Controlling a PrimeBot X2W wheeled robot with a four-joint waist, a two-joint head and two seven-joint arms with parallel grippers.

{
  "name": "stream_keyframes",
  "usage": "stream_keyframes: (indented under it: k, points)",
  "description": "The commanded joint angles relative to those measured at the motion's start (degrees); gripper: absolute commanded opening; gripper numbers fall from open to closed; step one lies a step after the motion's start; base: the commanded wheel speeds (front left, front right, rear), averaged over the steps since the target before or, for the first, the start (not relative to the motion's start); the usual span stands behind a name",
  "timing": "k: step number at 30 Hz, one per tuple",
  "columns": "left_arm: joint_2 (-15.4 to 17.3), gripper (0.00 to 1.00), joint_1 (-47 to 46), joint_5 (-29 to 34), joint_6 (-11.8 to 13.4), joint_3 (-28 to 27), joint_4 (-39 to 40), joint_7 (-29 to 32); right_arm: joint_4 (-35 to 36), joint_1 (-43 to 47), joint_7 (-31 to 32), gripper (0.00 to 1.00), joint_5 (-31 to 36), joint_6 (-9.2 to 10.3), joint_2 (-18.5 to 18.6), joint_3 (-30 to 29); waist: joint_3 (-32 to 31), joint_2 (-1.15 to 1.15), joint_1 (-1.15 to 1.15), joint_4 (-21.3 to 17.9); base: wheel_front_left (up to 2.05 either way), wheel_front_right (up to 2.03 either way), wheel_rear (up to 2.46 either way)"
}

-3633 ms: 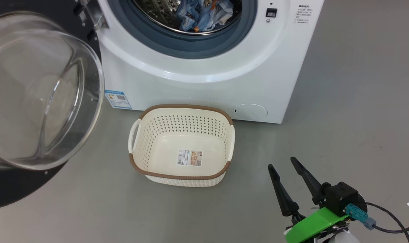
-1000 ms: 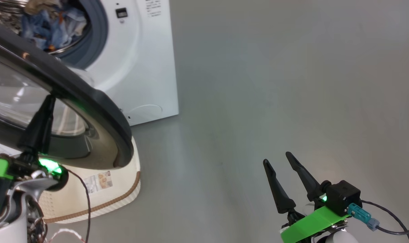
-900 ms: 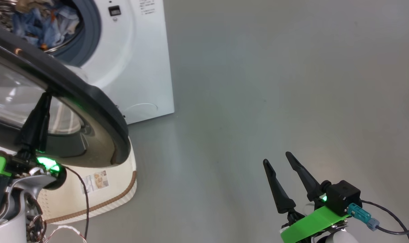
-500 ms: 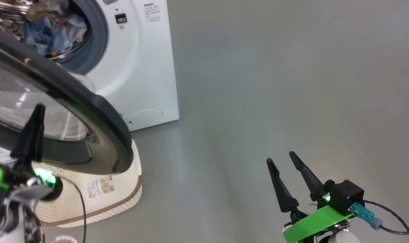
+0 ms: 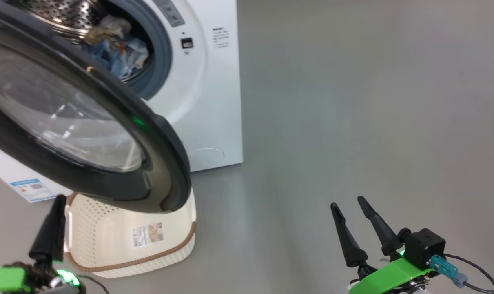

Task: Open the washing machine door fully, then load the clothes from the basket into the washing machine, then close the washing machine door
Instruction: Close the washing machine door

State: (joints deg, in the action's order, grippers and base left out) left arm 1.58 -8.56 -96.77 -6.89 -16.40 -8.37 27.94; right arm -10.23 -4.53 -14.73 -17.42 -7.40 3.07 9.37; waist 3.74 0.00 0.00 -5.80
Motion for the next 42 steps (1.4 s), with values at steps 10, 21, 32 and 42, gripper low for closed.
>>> stream_keyframes:
  k: [10, 21, 32, 42]
  points:
    - [1.31, 0.95, 6.7, -1.62, -0.59, 2.35, 5.44, -6.82, 0.99, 0.55, -0.27, 1.0, -0.15, -0.09, -0.19, 0.38, -3.24, 0.0, 0.0, 5.15, 0.0, 0.0, 0.0]
    - [3.88, 1.0, 12.17, 19.41, -0.59, 6.69, 15.66, -23.19, 1.6, 0.59, -0.27, 1.0, -0.37, -0.09, -0.19, 0.4, -3.36, 0.0, 0.0, 6.63, 0.0, 0.0, 0.0]
    - [16.84, 1.0, 14.94, 49.62, -0.59, 20.57, 5.49, -42.82, 1.95, 0.91, -0.27, 1.0, -0.23, -0.09, -0.19, 0.5, -3.72, 0.0, 0.0, 6.85, 0.0, 0.0, 0.0]
    - [9.19, 1.0, 16.5, 77.53, -0.19, 11.02, 6.19, -42.93, 1.91, 1.07, -0.27, 1.0, -0.04, -0.09, -0.19, 0.68, -3.88, 0.0, 0.0, 6.68, 0.0, 0.0, 0.0]
